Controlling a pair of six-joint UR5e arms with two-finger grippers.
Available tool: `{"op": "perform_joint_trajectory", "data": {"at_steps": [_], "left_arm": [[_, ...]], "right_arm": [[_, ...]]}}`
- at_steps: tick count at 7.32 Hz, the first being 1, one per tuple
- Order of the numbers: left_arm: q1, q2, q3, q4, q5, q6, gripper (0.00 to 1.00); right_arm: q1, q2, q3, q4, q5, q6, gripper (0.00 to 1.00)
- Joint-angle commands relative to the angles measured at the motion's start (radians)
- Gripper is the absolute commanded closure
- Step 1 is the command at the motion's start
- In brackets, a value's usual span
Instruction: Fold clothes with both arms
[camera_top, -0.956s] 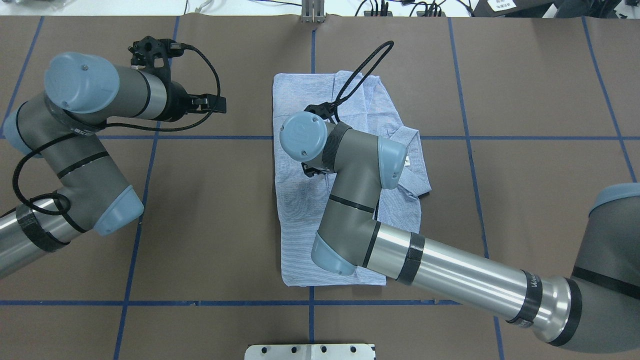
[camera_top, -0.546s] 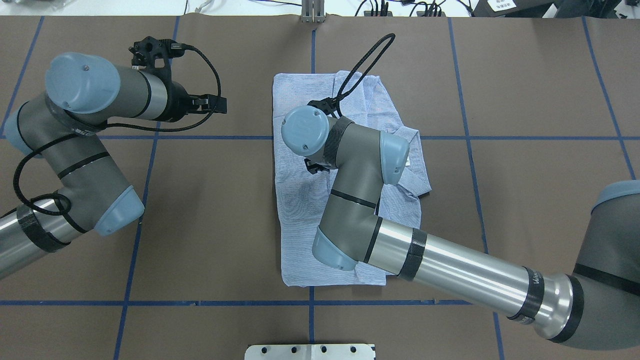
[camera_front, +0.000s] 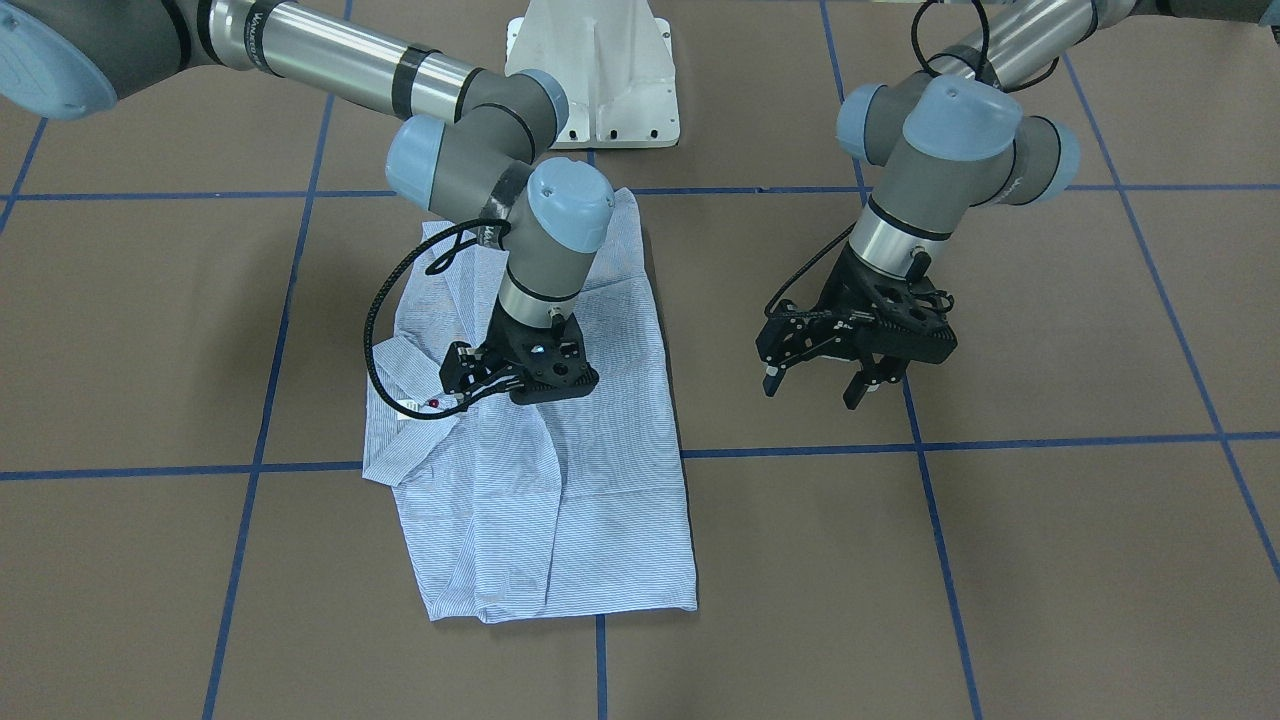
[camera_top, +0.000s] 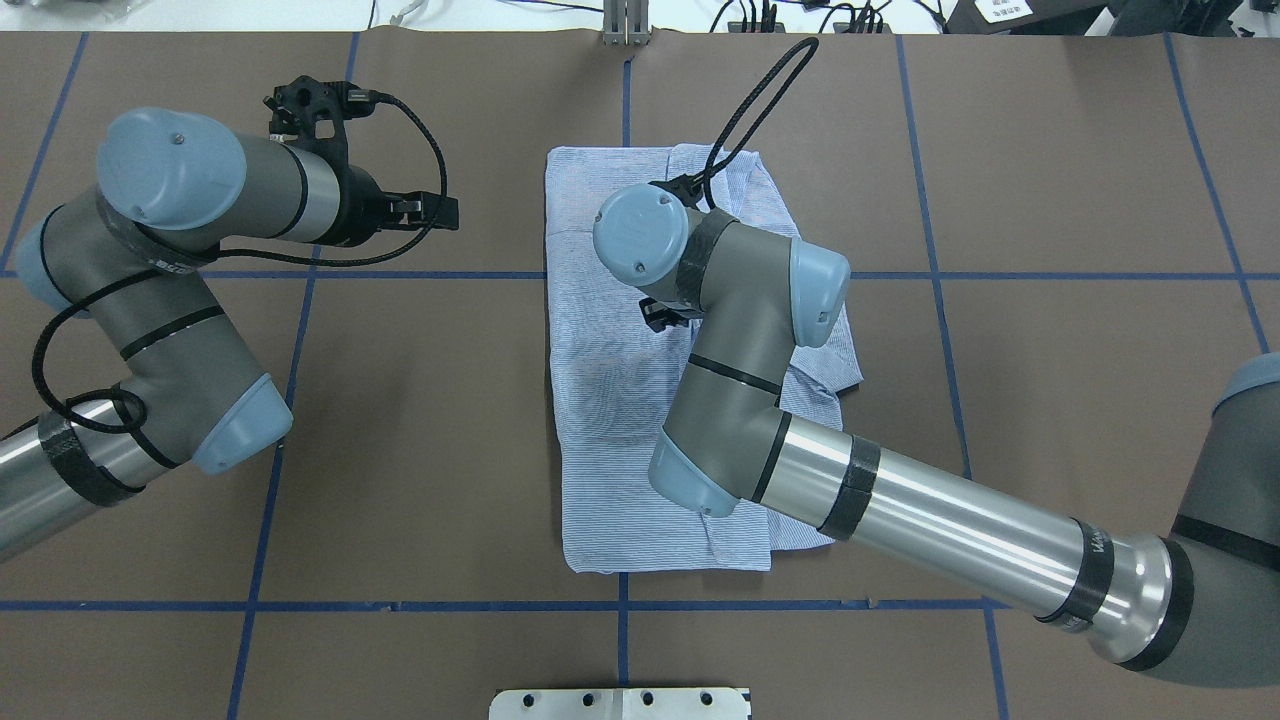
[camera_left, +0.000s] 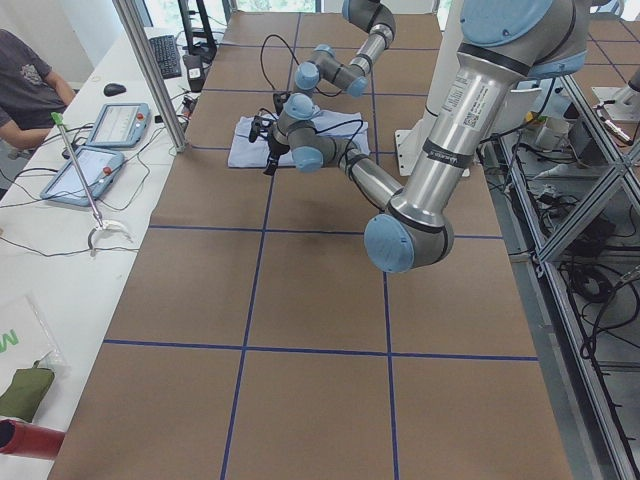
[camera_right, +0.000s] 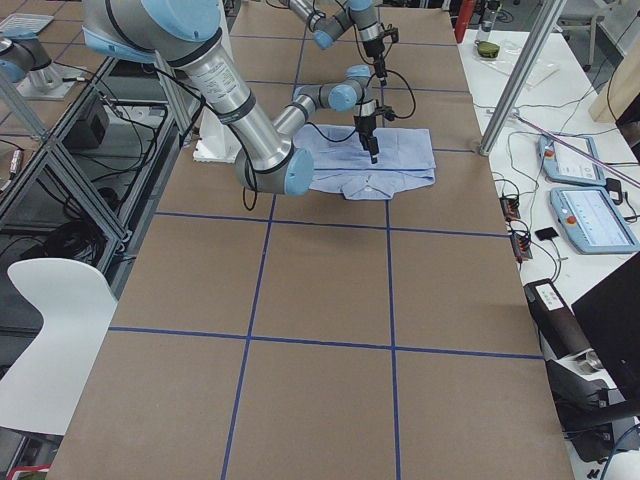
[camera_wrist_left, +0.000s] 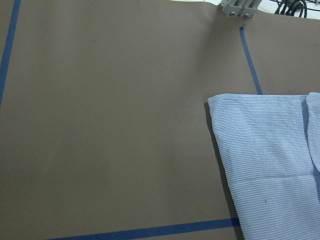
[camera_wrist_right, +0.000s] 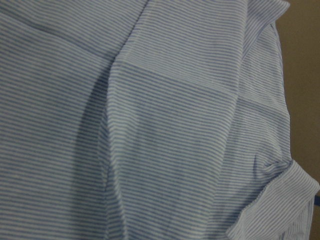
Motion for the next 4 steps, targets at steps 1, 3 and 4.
{"op": "perform_joint_trajectory", "data": {"at_steps": [1,3,4], "left_arm": [[0.000,-0.001,0.000,0.000,0.000,0.000,0.00],[0.000,0.002,0.000,0.000,0.000,0.002,0.00],[0.000,0.002,0.000,0.000,0.000,0.003,0.00]], "right_arm": [[0.003,-0.009,0.013,0.003,0.000,-0.016,0.00],[0.003,-0.002,0.014,0.013,0.011,-0.015,0.00],[0.001,0.001,0.022,0.014,0.011,-0.009,0.00]]}}
